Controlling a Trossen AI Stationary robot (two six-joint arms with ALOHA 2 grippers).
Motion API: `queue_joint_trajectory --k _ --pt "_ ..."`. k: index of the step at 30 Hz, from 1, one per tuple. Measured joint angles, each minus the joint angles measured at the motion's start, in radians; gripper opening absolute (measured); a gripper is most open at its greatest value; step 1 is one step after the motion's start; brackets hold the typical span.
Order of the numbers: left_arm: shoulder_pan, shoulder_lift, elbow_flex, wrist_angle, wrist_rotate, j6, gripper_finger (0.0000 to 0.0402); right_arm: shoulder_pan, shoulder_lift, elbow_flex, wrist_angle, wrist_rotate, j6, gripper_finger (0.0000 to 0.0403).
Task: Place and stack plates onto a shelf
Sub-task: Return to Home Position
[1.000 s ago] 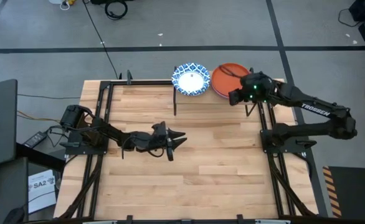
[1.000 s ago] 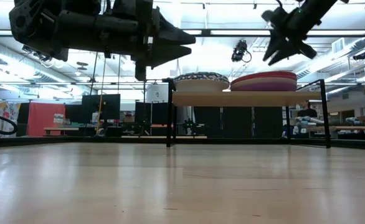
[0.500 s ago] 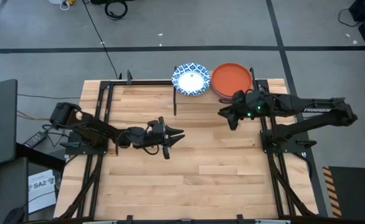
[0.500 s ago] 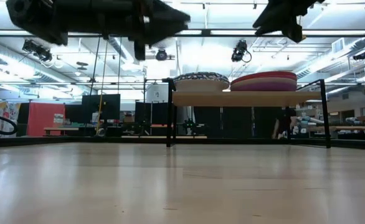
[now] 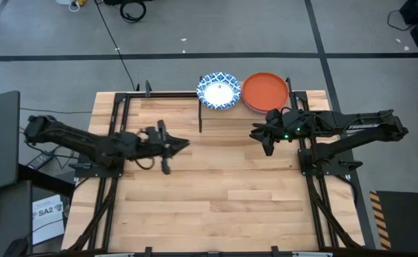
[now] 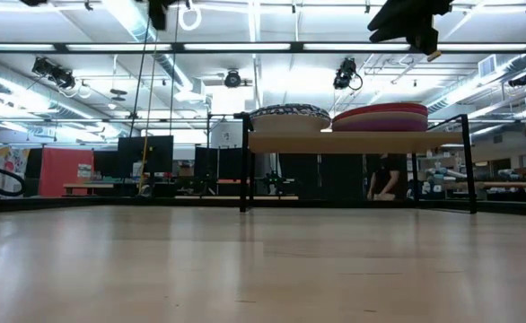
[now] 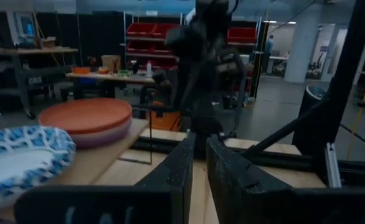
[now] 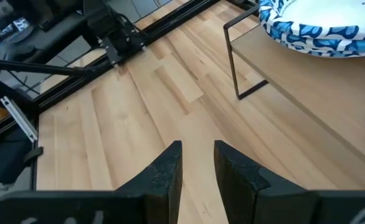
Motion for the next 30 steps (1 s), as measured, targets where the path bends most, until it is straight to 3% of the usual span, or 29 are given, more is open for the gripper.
queue_joint_trajectory --k 10,16,21,30 --pt "-0.045 -0.388 0.0 -0.448 -0.001 0.03 0.0048 0.0 0.0 0.0 -0.001 0.0 -0.006 0.0098" --pt "-0.105 -0.547 0.0 -0.625 -0.001 0.03 0.0048 0.0 0.0 0.0 -0.001 0.0 -0.006 0.0098" --pt "-0.136 -0.616 -0.09 -0.604 -0.028 0.037 0.0048 0.0 0.0 0.0 -0.001 0.0 -0.006 0.0098" --pt "-0.14 -0.734 -0.37 -0.333 -0.057 0.065 0.0048 0.0 0.0 0.0 -0.001 -0.006 -0.006 0.0098"
